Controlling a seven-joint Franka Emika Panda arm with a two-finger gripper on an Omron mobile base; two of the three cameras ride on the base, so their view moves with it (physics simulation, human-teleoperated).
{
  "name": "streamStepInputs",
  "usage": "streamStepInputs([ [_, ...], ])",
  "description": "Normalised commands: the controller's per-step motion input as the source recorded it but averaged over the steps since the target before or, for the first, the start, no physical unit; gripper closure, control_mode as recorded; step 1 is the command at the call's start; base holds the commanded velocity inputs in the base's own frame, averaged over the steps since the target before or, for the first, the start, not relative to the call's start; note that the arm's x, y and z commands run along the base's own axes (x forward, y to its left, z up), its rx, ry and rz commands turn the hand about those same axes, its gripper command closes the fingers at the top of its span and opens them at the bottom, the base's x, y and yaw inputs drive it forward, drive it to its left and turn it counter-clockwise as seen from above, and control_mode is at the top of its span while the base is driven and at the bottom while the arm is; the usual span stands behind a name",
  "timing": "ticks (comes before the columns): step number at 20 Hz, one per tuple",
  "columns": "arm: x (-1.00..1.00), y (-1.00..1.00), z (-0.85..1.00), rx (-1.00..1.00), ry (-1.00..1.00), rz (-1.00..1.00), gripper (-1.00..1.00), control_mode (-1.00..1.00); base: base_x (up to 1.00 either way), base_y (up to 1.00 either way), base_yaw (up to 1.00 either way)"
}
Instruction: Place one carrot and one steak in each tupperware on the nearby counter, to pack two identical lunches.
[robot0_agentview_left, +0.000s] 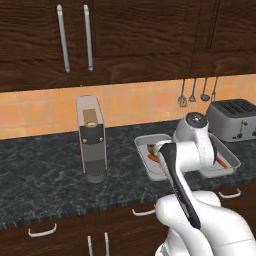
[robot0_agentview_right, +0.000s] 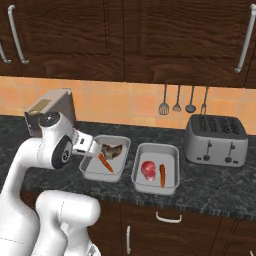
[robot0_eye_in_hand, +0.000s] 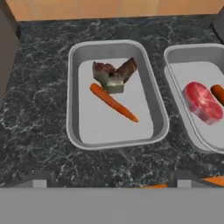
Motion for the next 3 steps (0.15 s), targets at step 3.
streamStepInputs([
  [3,0.0,-0.32,0.21,0.01,-0.31,-0.09,-1.0,-1.0,0.0,0.0,0.0],
])
